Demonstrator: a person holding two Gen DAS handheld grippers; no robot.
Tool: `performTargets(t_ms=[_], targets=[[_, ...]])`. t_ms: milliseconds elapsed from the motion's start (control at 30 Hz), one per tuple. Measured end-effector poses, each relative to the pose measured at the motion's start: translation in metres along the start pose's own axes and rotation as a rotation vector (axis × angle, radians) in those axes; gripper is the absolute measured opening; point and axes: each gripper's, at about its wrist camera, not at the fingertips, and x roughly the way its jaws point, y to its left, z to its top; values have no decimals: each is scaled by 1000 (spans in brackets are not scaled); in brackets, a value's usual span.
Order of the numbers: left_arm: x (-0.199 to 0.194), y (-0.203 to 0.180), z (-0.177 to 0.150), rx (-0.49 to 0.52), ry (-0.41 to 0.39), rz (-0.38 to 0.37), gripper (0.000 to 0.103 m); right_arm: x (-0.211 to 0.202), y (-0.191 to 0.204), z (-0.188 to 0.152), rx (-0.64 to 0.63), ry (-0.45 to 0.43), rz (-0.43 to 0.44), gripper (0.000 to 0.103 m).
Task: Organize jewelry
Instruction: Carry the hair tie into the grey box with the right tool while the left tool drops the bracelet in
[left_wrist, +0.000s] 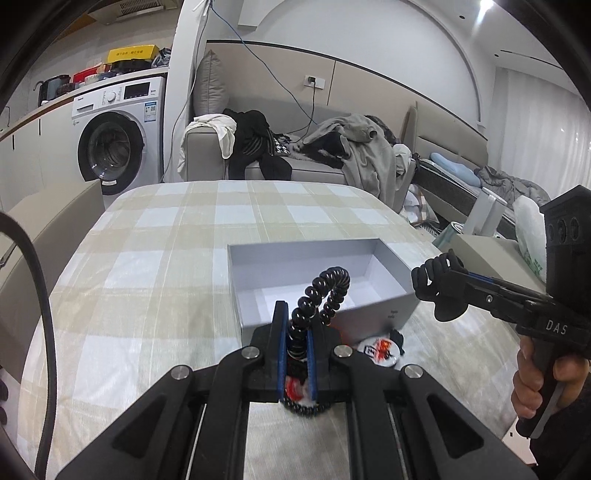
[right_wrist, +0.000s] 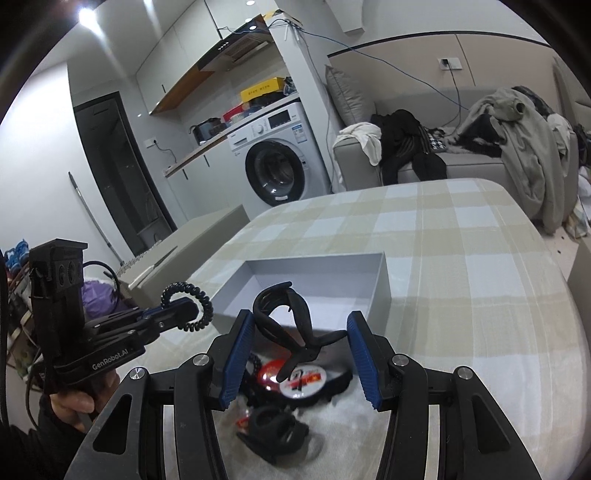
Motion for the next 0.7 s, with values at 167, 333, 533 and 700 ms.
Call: performTargets(t_ms=[167,333,533,700], targets=[[11,4,3,-24,4,8,4,11,-6,10,31,-1,2,51],[18,5,6,-41,3,8,4,21,-13,14,57,6,-6,51],[27,2,7,-46,20,15,4,30,-14,14,63,10,-15,51],[28,-2,6,-36,27,19,4,35,-13,14,60,18,-26,52]])
